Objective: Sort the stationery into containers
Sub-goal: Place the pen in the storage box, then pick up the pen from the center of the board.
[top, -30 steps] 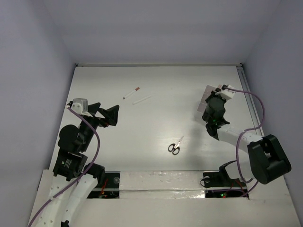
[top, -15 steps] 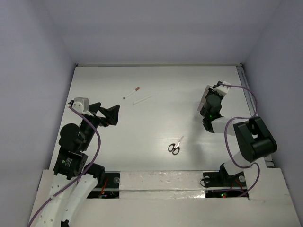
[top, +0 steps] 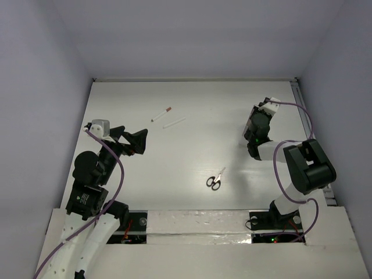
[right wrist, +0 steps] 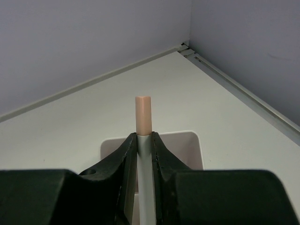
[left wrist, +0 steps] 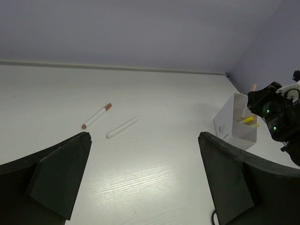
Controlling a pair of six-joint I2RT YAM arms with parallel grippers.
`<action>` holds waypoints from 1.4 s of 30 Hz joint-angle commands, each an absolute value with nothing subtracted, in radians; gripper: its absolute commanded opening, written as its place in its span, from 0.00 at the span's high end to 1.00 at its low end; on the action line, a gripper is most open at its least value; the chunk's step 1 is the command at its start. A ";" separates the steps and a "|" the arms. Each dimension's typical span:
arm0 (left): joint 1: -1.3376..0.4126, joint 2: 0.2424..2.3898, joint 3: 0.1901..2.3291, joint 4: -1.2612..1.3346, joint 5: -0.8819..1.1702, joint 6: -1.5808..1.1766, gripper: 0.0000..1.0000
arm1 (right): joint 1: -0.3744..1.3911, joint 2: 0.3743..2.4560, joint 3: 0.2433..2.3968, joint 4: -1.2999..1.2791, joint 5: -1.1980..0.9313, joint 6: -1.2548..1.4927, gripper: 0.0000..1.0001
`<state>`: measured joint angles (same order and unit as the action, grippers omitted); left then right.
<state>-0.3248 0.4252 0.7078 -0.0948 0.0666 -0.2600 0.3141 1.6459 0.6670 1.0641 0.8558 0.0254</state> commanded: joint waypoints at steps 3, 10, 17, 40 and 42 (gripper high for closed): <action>-0.319 0.433 0.732 -0.037 0.083 -0.264 0.01 | 0.308 1.598 0.680 1.046 0.850 0.080 0.77; -0.319 0.426 0.730 -0.037 0.084 -0.262 0.01 | 0.308 1.592 0.690 1.005 0.847 0.087 0.69; -0.319 0.431 0.730 -0.038 0.077 -0.265 0.01 | 0.308 1.559 0.683 0.983 0.835 0.086 0.68; -0.370 1.026 0.919 -0.034 0.229 -0.285 0.21 | 0.319 0.951 0.706 0.098 0.014 0.469 0.83; -0.408 1.121 0.988 -0.048 0.203 -0.285 0.35 | 0.319 0.875 0.698 0.046 -0.029 0.463 0.82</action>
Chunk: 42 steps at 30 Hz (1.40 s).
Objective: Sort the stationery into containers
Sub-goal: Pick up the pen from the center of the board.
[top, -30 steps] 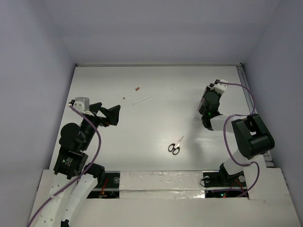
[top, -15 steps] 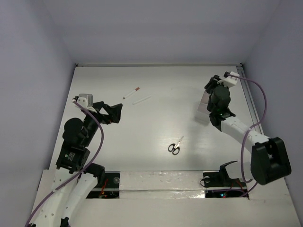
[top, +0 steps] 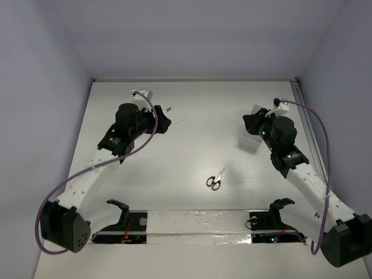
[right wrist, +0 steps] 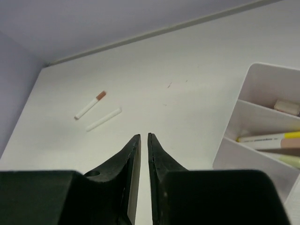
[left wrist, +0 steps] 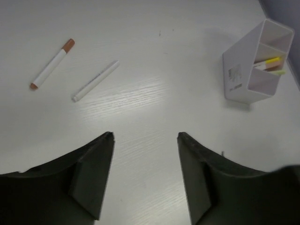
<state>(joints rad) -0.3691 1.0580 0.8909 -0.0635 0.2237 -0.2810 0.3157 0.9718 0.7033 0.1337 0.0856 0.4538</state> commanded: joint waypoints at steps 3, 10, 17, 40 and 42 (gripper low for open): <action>-0.495 1.277 1.104 -0.080 0.089 -0.201 0.53 | 0.319 0.795 0.686 0.005 -0.096 0.463 0.78; -0.637 1.623 1.284 -0.110 -0.052 0.231 0.51 | 0.319 0.689 0.653 -0.028 -0.126 0.428 0.76; -0.606 1.949 1.446 -0.183 -0.092 0.322 0.42 | 0.319 0.621 0.634 -0.046 -0.132 0.423 0.73; -0.436 2.180 1.733 -0.341 0.182 0.394 0.45 | 0.319 0.661 0.629 -0.023 -0.179 0.431 0.74; -0.436 2.184 1.727 -0.339 0.196 0.394 0.45 | 0.319 0.669 0.629 -0.018 -0.181 0.433 0.73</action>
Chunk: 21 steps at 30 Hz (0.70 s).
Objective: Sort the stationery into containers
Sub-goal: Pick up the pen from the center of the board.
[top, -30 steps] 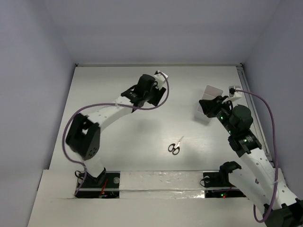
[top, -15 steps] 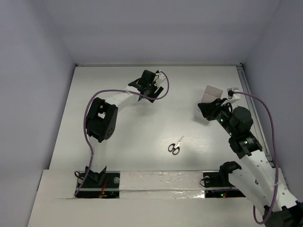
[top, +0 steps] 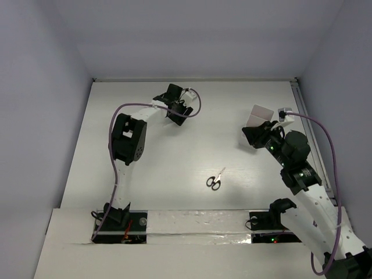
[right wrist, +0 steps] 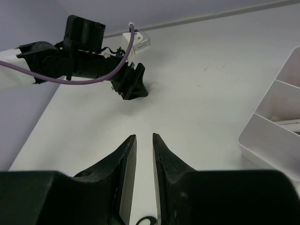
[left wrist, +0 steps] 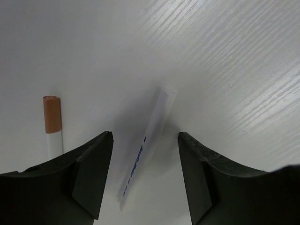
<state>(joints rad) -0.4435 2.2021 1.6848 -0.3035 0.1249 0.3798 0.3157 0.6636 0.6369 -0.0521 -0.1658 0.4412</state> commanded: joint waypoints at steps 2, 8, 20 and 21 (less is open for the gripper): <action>-0.436 2.190 1.726 -0.339 0.203 0.391 0.45 | 0.319 0.675 0.630 -0.018 -0.189 0.433 0.74; -0.436 2.255 1.769 -0.356 0.210 0.380 0.48 | 0.319 0.670 0.629 -0.018 -0.184 0.433 0.73; -0.436 2.299 1.786 -0.391 0.229 0.380 0.75 | 0.319 0.663 0.627 -0.025 -0.163 0.431 0.73; -0.436 2.299 1.778 -0.391 0.226 0.380 0.78 | 0.319 0.663 0.627 -0.026 -0.160 0.430 0.74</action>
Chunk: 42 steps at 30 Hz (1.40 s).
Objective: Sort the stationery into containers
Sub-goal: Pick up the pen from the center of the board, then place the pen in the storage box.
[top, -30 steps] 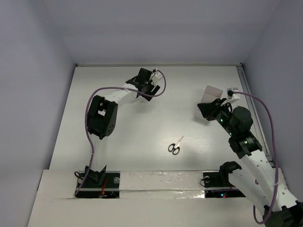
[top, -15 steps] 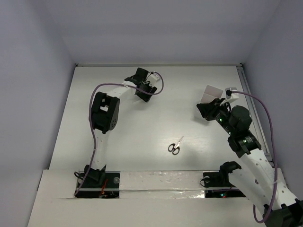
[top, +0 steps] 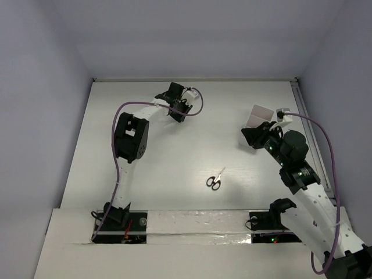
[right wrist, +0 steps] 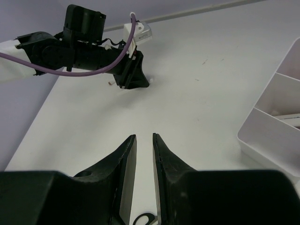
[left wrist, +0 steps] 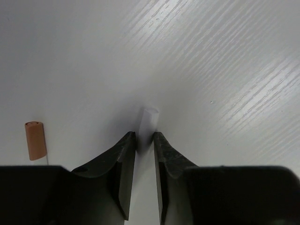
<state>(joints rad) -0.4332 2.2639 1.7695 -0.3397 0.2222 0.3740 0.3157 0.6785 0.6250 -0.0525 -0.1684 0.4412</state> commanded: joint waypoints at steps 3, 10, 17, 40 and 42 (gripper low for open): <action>-0.436 2.293 1.767 -0.388 0.227 0.374 0.88 | 0.319 0.655 0.627 -0.031 -0.149 0.428 0.74; -0.463 2.206 1.816 -0.359 0.264 0.295 1.00 | 0.319 0.640 0.604 -0.017 -0.080 0.440 0.74; -0.529 2.027 1.821 -0.128 0.440 0.077 1.00 | 0.319 0.583 0.580 -0.021 0.058 0.456 0.73; -0.807 2.149 1.799 0.948 0.523 -0.483 1.00 | 0.319 0.184 0.443 0.017 0.354 0.505 0.73; -0.807 2.216 1.836 0.979 0.535 -0.500 1.00 | 0.319 0.187 0.443 0.020 0.347 0.500 0.73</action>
